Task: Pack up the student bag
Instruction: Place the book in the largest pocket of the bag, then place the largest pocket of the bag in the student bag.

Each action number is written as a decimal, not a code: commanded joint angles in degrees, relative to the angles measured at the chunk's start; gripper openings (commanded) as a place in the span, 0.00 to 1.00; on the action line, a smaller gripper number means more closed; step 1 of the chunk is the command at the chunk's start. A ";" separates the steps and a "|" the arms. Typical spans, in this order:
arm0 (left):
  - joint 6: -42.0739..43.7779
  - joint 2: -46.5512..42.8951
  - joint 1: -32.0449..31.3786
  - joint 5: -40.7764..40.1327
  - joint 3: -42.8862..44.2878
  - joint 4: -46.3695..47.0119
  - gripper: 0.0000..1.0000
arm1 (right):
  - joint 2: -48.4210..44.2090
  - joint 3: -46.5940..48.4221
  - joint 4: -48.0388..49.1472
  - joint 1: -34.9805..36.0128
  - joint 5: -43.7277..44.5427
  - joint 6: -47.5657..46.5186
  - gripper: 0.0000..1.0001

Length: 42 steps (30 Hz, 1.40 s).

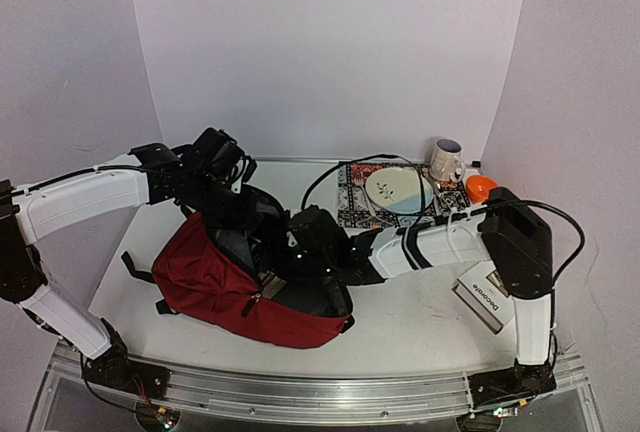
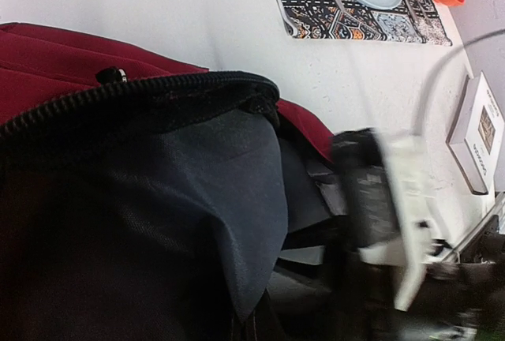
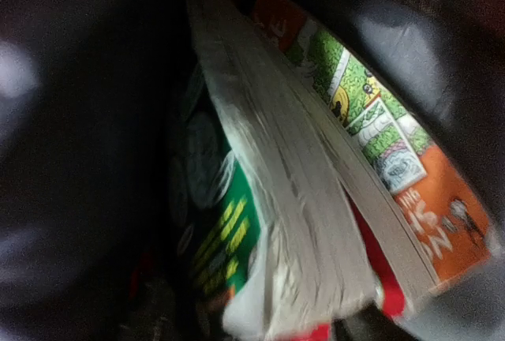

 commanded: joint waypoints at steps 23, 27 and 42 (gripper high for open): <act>-1.60 0.74 0.34 -9.26 -10.90 8.70 0.34 | -29.09 -7.87 -52.88 -9.33 30.32 -14.36 0.98; -1.20 0.25 0.93 -11.61 -12.08 8.68 0.42 | -29.70 -8.02 -62.73 -13.92 34.66 -11.58 0.98; 2.54 -9.40 2.18 -14.28 -12.42 8.18 0.96 | -24.06 -10.31 -78.75 -31.82 42.42 -5.88 0.98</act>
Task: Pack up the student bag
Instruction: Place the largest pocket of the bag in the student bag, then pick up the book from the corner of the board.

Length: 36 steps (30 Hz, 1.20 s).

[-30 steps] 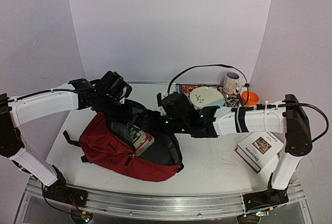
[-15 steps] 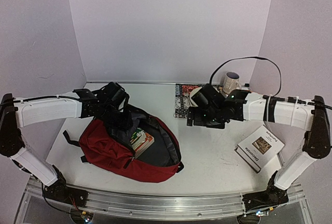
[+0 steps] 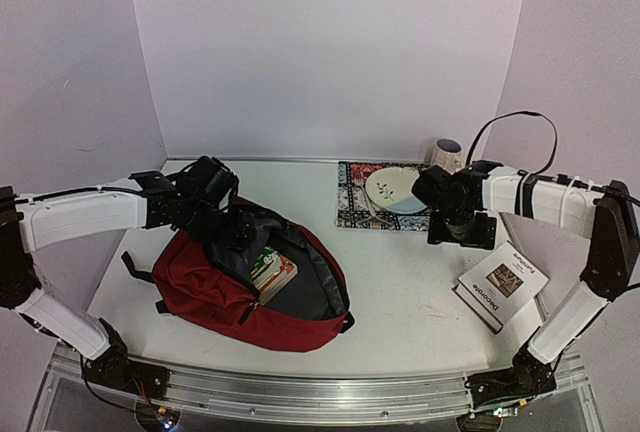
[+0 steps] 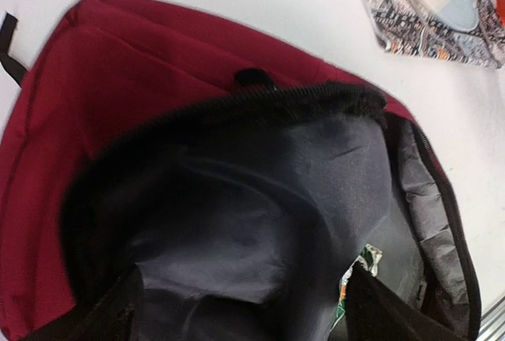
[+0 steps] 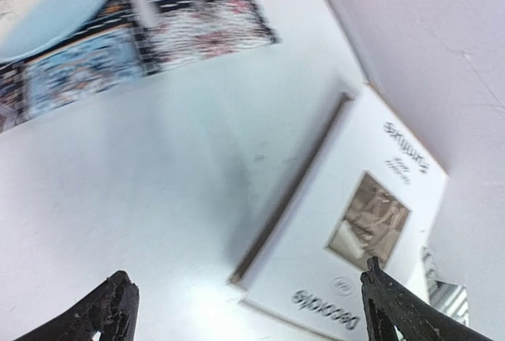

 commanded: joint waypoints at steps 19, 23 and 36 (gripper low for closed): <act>10.26 -21.32 0.97 -23.00 -6.99 2.40 0.99 | 19.73 3.25 -5.89 -16.53 0.87 5.21 0.62; 10.54 -22.05 1.00 -24.29 -8.28 4.03 0.99 | 21.30 2.74 -4.83 -17.37 0.03 5.24 0.54; 9.69 -23.19 1.06 -20.63 -6.27 5.00 1.00 | 16.92 -0.53 -2.91 -17.69 -3.83 4.47 0.05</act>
